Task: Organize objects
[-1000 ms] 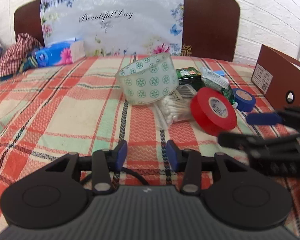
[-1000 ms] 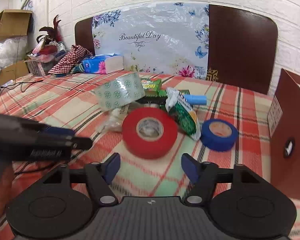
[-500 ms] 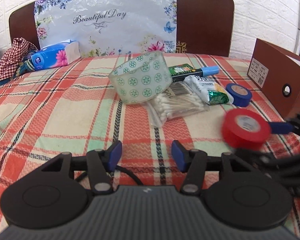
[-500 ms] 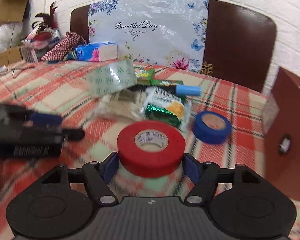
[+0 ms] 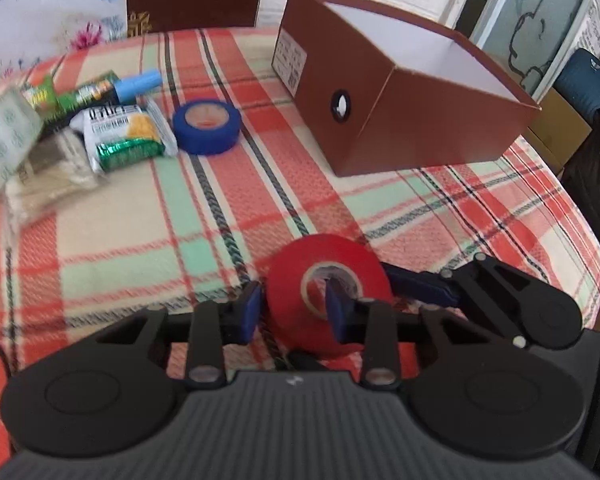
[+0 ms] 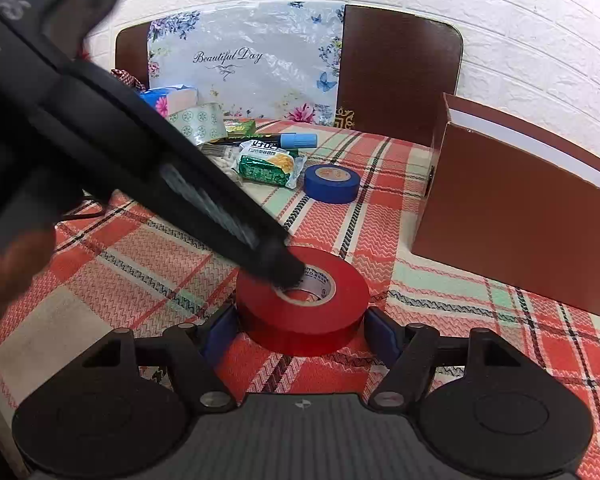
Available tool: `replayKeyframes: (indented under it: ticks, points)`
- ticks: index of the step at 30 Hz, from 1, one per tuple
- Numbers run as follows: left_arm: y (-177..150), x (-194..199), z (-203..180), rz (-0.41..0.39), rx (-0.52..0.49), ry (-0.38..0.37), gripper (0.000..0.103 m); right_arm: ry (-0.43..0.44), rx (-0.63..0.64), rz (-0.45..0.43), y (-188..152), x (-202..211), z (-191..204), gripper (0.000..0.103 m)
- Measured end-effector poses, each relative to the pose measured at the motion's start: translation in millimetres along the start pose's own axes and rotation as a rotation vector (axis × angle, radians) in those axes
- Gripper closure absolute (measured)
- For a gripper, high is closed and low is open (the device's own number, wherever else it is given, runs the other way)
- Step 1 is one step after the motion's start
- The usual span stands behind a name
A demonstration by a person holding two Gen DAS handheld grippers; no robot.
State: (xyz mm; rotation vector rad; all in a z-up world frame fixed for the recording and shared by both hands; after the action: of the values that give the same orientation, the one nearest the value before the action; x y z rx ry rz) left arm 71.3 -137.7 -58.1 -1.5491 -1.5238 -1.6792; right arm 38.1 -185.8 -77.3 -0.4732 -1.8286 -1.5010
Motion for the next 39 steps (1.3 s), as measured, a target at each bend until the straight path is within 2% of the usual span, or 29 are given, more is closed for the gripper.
replayKeyframes:
  ticks: [5, 7, 10, 13, 16, 20, 24, 26, 28, 30, 35, 39]
  points:
    - [8, 15, -3, -0.021, 0.005, 0.008, 0.070, 0.019, -0.026, -0.031, 1, 2, -4, 0.034]
    - [24, 36, -18, -0.085, -0.047, 0.010, 0.070, 0.001, -0.042, -0.108, 6, 14, -9, 0.034]
    - [58, 63, -50, -0.187, -0.142, 0.008, 0.070, -0.079, -0.058, -0.251, 21, 36, -28, 0.033]
    - [95, 70, -89, -0.251, -0.237, 0.015, 0.070, -0.165, -0.098, -0.327, 38, 49, -62, 0.034]
    - [128, 61, -124, -0.295, -0.311, 0.029, 0.070, -0.215, -0.151, -0.362, 55, 55, -105, 0.034]
    - [162, 33, -152, -0.279, -0.332, 0.023, 0.070, -0.289, -0.186, -0.358, 67, 51, -157, 0.034]
    - [181, 7, -163, -0.252, -0.326, 0.031, 0.070, -0.306, -0.251, -0.323, 72, 36, -199, 0.035]
    - [183, -8, -164, -0.230, -0.322, 0.055, 0.070, -0.324, -0.260, -0.315, 74, 28, -210, 0.046]
    - [181, -16, -164, -0.222, -0.322, 0.074, 0.068, -0.340, -0.269, -0.306, 76, 22, -216, 0.038]
    - [174, -10, -164, -0.227, -0.325, 0.062, 0.068, -0.335, -0.283, -0.305, 75, 21, -214, 0.040]
    - [138, 19, -154, -0.263, -0.349, 0.020, 0.068, -0.339, -0.292, -0.390, 59, 39, -187, 0.040]
    - [100, 38, -126, -0.286, -0.316, 0.014, 0.067, -0.281, -0.289, -0.425, 46, 50, -150, 0.039]
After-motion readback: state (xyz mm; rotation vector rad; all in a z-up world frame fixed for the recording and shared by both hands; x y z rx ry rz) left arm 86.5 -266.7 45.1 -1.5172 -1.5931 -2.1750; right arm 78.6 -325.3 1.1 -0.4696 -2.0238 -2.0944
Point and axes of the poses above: each gripper's, at about its wrist camera, not at the fingertips, and x roughly against the way its jaws point, z to its left, y to its top, the point moved 9 cm from there along -x, roughly the way its jaws point, and after that the axes turned 12 degrees about z, right-handed, at the moved point
